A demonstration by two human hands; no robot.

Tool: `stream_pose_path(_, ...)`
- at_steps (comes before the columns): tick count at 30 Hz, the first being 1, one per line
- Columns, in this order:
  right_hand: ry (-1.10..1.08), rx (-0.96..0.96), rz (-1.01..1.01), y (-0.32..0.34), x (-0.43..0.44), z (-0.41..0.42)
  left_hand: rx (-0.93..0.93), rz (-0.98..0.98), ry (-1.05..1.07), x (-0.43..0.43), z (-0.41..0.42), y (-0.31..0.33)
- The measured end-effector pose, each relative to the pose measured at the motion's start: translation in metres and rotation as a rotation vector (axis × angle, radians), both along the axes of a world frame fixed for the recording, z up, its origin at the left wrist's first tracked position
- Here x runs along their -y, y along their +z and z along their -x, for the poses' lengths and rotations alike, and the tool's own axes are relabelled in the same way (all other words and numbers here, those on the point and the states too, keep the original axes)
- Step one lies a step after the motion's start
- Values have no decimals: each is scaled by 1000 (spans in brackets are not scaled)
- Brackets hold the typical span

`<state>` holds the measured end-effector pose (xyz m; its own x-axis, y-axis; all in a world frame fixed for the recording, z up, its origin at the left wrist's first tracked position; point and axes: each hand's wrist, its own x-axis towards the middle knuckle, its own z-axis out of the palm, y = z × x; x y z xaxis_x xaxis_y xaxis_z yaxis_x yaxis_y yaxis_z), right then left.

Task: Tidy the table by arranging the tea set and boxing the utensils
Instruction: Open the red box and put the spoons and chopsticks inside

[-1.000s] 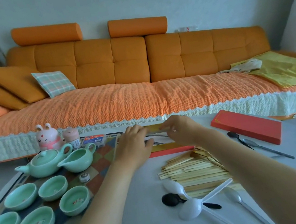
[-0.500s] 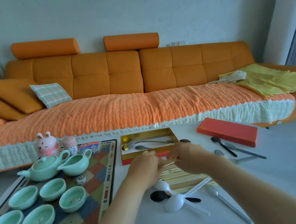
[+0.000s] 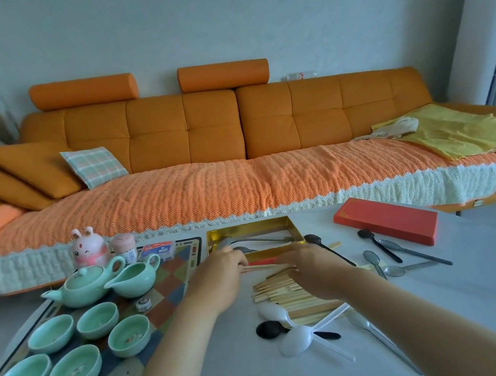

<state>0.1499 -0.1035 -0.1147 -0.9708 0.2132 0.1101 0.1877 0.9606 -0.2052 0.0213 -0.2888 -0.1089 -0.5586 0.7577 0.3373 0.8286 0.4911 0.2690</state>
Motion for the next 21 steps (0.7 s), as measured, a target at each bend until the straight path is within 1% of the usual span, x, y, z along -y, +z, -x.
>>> stream_pose_path(5, 3, -37, -9, 0, 2, 11, 56, -2, 115, 29, 23, 9)
stream_pose_path(8, 12, -61, 10, 3, 7, 19, 98, -84, 149, 37, 31, 11)
stream_pose_path(12, 17, -236, 114, 15, 12, 31, 107, -240, 215, 38, 38, 13)
stream_pose_path(15, -19, -350, 170, 20, 5, 45, 99, -313, 237, 36, 46, 13)
stream_pose_path(18, -84, -430, 166, 14, -9, 57, 53, -296, 207, 26, 48, 9)
stream_pose_path(21, -185, -387, 116, 7, -22, 62, 14, -203, 170, 14, 44, 3)
